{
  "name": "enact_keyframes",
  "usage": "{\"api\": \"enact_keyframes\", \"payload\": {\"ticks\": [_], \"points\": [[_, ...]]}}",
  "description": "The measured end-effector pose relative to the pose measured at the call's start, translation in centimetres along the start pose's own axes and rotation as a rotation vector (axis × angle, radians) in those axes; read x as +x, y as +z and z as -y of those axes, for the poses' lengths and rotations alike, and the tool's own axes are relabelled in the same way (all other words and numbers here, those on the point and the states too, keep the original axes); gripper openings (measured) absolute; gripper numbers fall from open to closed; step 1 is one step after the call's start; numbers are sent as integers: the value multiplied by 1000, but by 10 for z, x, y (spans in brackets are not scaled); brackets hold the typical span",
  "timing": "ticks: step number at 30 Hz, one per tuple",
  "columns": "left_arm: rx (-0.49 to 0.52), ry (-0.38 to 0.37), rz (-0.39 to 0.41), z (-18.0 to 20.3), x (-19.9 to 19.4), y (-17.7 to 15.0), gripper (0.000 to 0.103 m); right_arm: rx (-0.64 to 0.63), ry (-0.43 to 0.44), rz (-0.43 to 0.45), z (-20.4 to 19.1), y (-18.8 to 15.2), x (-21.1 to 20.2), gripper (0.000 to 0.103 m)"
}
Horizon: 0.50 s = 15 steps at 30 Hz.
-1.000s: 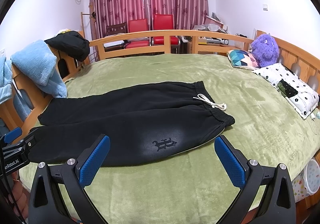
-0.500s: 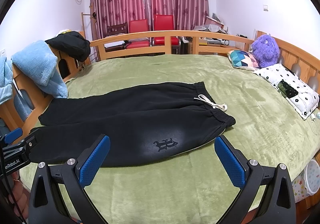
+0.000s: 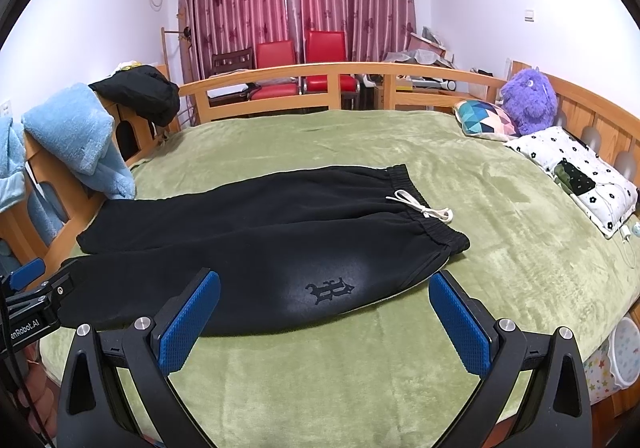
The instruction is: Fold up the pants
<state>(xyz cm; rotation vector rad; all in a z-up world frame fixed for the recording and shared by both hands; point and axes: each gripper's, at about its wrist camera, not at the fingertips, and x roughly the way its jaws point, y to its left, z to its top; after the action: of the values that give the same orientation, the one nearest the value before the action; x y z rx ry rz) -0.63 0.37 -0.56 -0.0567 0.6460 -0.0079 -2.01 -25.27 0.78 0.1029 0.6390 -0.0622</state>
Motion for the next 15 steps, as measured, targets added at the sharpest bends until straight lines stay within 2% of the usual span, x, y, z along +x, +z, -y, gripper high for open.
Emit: {"api": "enact_keyframes", "payload": {"ticks": [15], "points": [[3,13,23,0,-1,2,103,5,-3,-2,-1,1,1,102]]}}
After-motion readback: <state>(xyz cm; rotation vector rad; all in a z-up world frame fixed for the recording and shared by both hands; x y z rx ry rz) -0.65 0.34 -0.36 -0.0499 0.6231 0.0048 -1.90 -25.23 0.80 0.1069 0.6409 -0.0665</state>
